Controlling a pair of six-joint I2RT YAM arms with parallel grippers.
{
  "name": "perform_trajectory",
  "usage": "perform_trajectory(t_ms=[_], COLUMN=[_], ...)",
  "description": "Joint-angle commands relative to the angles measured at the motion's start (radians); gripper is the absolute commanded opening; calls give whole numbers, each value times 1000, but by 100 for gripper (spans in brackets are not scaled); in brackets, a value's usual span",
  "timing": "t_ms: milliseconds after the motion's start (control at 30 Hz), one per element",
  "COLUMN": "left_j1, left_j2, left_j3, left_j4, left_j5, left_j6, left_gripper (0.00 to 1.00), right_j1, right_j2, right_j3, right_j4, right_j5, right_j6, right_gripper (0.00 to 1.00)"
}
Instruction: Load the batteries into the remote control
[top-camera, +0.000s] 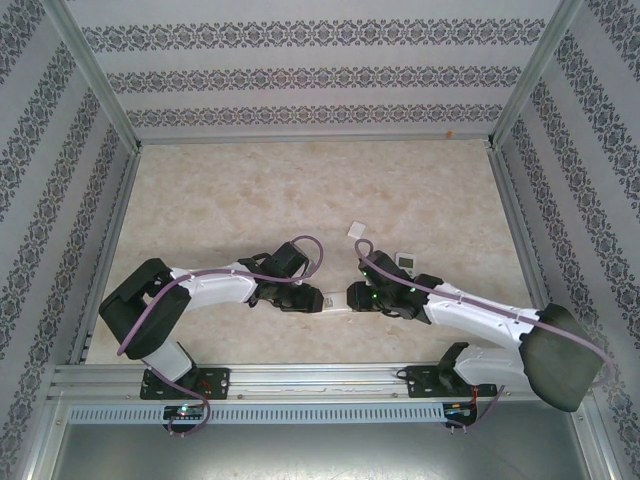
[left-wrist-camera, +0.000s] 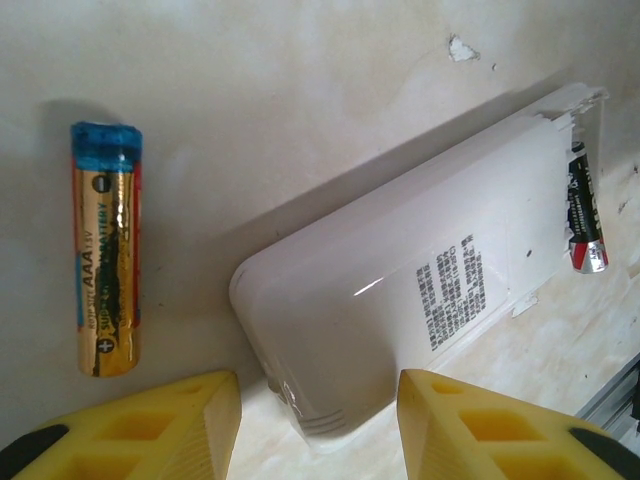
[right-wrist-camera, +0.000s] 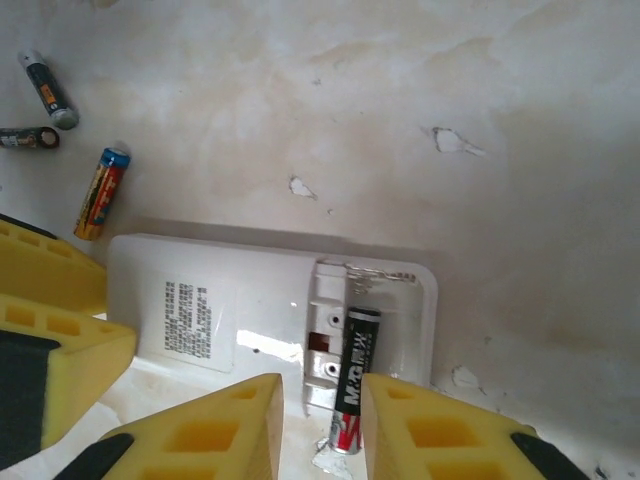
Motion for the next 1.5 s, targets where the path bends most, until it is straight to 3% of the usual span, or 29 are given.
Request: perform_trajectory(t_ms=[0, 133, 533, 1067, 1467], left_j1=[-11, -11, -11, -11, -12], left_j2=[45, 42, 39, 49, 51], left_j3=[16, 17, 17, 23, 25], left_j4=[28, 24, 11, 9, 7], left_j5=[-18, -20, -30, -39, -42], left_j6=[-6, -7, -5, -1, -2], left_gripper=[46, 47, 47, 47, 47], right_j1=[-12, -16, -23, -24, -26], right_j2=[18, 87, 167, 7, 113], right_j3=[-27, 0, 3, -157, -146], right_j4=[6, 30, 87, 288, 313], right_j5=[7, -57, -64, -19, -9], right_j6=[31, 20, -1, -39, -46], right_gripper=[28, 25, 13, 11, 10])
